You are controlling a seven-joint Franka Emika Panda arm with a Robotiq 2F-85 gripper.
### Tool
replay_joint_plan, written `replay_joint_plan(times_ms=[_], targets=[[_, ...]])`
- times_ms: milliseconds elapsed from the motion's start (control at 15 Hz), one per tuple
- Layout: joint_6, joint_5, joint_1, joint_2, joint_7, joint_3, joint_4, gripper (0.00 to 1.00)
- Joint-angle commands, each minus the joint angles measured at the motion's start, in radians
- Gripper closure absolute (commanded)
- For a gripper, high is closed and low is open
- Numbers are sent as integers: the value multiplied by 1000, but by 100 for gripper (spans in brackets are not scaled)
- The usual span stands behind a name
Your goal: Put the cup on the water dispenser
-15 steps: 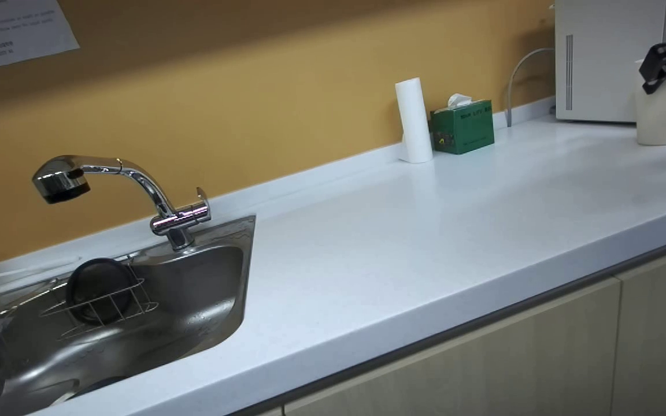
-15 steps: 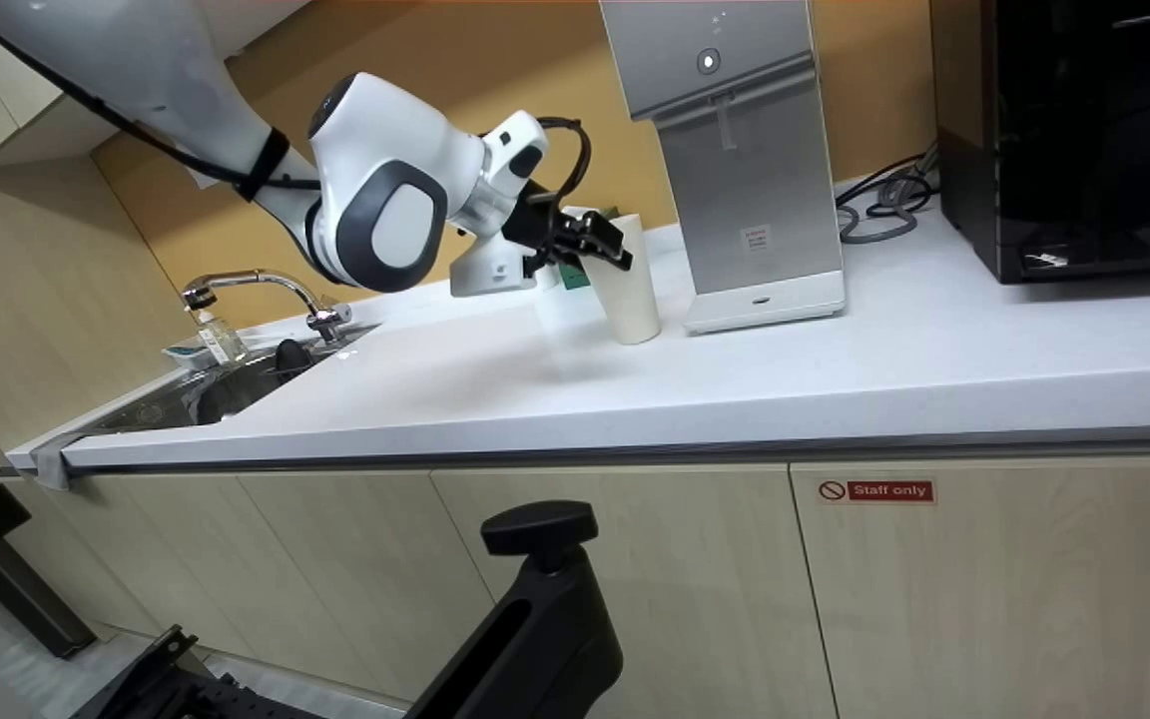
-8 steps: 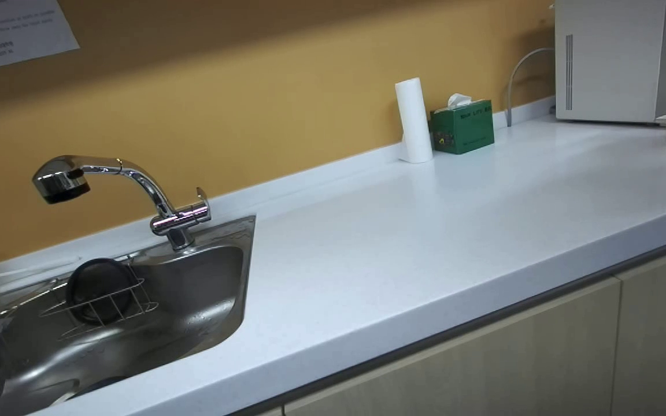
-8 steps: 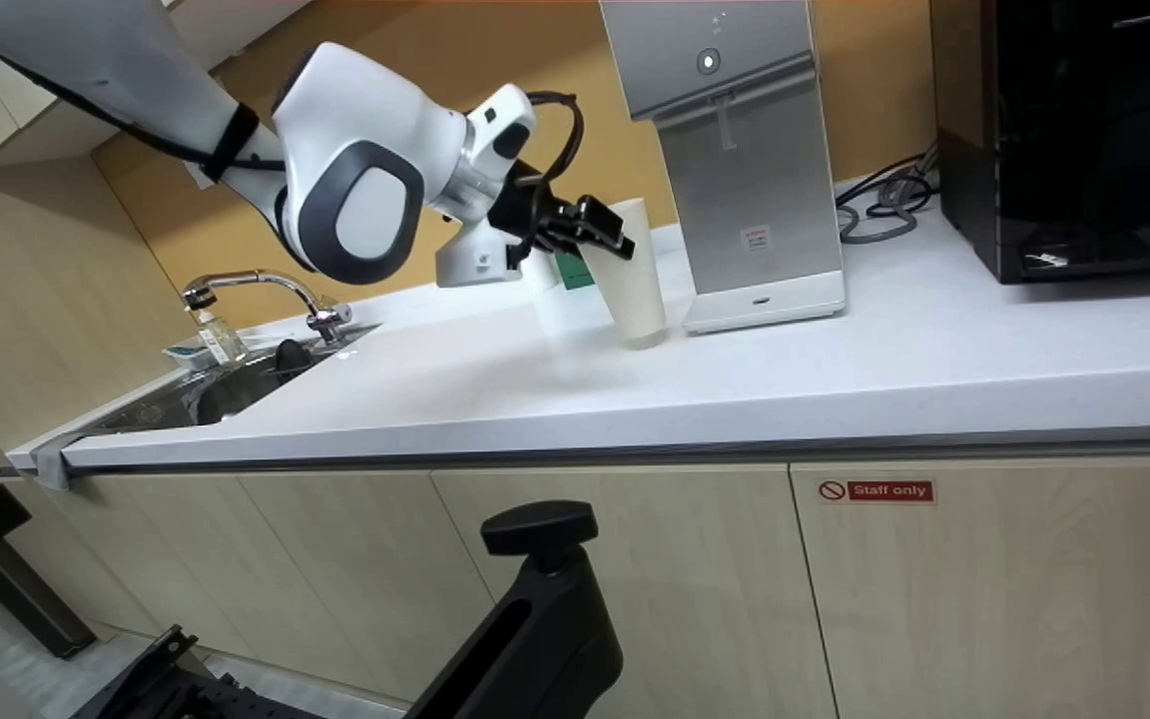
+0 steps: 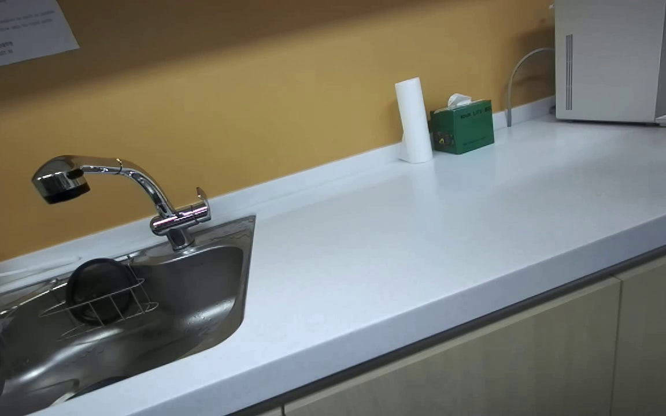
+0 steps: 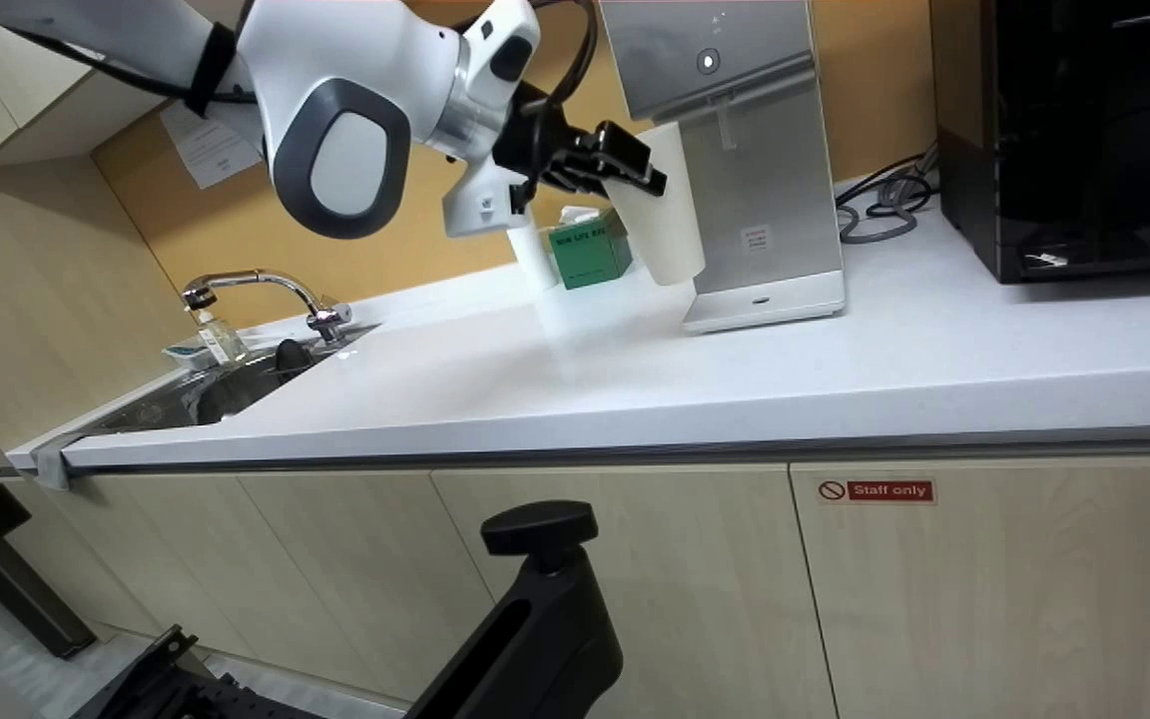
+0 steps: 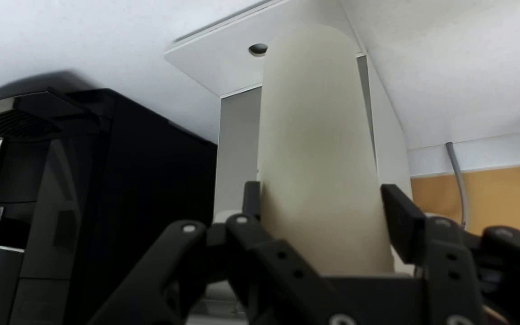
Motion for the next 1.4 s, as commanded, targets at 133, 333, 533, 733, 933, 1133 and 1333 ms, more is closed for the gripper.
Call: replay_joint_plan(times_ms=[133, 333, 533, 733, 933, 1133, 1333], targets=[[0, 96, 29, 55, -51, -13, 41, 58], [0, 113, 55, 92, -51, -29, 71, 58], [0, 113, 88, 129, -38, -46, 95, 58], [0, 88, 76, 122, -33, -30, 69, 33], [0, 88, 90, 140, -32, -32, 71, 58], [0, 105, 93, 169, -34, -51, 96, 58], [0, 108, 91, 195, -28, -66, 114, 58]])
